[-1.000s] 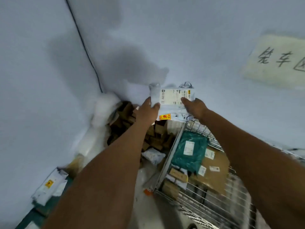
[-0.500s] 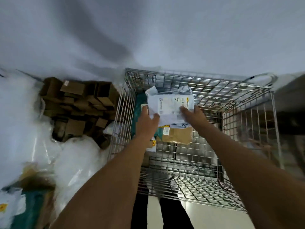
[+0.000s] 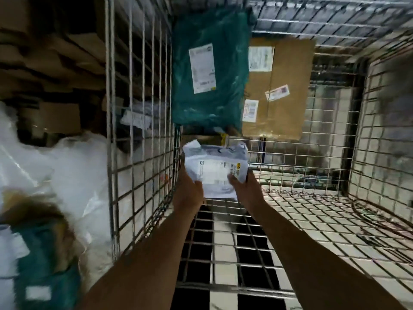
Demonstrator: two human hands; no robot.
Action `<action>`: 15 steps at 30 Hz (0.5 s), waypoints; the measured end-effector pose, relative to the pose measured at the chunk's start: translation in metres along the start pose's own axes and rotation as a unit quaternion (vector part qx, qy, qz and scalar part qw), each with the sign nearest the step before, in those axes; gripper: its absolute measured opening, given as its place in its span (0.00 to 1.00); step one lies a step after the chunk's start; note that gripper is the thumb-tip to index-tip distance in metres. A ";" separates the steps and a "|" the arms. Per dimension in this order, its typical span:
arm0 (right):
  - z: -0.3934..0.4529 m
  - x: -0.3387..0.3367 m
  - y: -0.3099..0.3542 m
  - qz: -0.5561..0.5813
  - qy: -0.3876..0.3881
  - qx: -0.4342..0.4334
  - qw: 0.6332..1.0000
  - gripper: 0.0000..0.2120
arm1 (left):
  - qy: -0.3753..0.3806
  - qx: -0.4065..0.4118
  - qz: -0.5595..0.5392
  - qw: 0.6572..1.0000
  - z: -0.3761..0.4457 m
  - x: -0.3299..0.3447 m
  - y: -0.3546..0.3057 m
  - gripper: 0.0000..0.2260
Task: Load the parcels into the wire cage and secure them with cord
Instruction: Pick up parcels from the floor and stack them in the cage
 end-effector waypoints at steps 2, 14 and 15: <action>0.019 0.028 -0.004 -0.012 0.007 0.007 1.000 0.29 | 0.008 -0.017 0.054 0.998 0.023 0.002 0.020 0.30; 0.057 0.067 -0.009 -0.167 -0.050 0.053 0.983 0.22 | 0.083 0.139 0.289 0.944 0.024 0.038 0.017 0.42; 0.060 0.065 -0.005 -0.180 -0.064 0.053 0.980 0.21 | 0.107 0.110 0.277 0.949 0.029 0.042 0.019 0.45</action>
Point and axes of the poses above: each hand's wrist, its own z-axis towards the middle knuckle, its own x-axis out of the palm, y = z × x, the point moved 8 cm from there along z, towards the middle knuckle, and after that the axes turned 11 degrees about -z, right-handed, at the moved point
